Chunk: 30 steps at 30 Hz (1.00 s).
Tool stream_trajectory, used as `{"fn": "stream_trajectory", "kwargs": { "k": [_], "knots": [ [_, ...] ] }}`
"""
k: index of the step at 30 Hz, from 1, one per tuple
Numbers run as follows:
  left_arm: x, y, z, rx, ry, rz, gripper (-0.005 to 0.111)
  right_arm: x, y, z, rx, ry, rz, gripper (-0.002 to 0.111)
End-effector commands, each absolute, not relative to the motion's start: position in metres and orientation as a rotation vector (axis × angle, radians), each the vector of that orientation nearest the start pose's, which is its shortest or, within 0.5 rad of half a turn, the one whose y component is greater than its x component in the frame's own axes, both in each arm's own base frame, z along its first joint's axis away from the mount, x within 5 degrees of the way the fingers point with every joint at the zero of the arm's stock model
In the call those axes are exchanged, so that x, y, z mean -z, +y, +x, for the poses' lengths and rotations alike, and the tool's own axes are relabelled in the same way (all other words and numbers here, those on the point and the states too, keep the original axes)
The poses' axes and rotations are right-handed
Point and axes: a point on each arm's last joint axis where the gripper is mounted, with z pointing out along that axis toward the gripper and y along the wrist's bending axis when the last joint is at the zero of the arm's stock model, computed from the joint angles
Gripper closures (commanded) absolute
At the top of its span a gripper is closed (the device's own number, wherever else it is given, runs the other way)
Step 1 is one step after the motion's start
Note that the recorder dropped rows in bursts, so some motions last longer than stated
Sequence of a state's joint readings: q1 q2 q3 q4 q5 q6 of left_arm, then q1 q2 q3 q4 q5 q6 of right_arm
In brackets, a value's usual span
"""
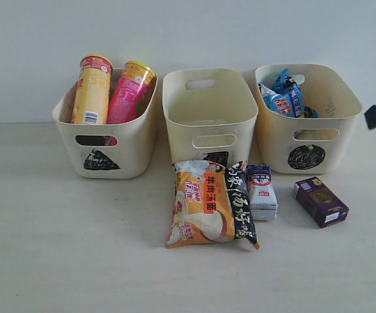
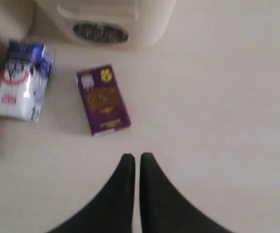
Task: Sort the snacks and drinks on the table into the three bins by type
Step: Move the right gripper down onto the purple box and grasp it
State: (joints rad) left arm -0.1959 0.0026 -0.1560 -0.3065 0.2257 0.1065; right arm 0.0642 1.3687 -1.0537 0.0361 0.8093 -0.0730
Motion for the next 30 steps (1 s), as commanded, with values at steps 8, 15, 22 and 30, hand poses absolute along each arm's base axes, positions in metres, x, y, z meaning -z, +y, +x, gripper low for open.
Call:
{"fn": "stream_trajectory", "kwargs": {
  "k": [8, 15, 22, 30],
  "knots": [
    [-0.221, -0.015, 0.063, 0.338, 1.625, 0.005, 0.102, -0.251, 0.046, 0.309, -0.049, 2.762, -0.376, 0.106],
    [-0.221, -0.011, 0.071, 0.297, 1.54, -0.039, 0.102, -0.231, 0.049, 0.329, -0.052, 2.804, -0.378, 0.045],
    [-0.225, -0.005, 0.072, 0.235, 1.507, -0.087, 0.102, -0.212, 0.051, 0.347, -0.051, 2.82, -0.378, 0.025],
    [-0.239, -0.003, 0.058, 0.183, 1.453, -0.094, 0.102, -0.189, 0.053, 0.361, -0.046, 2.793, -0.374, 0.025]
  ]
}}
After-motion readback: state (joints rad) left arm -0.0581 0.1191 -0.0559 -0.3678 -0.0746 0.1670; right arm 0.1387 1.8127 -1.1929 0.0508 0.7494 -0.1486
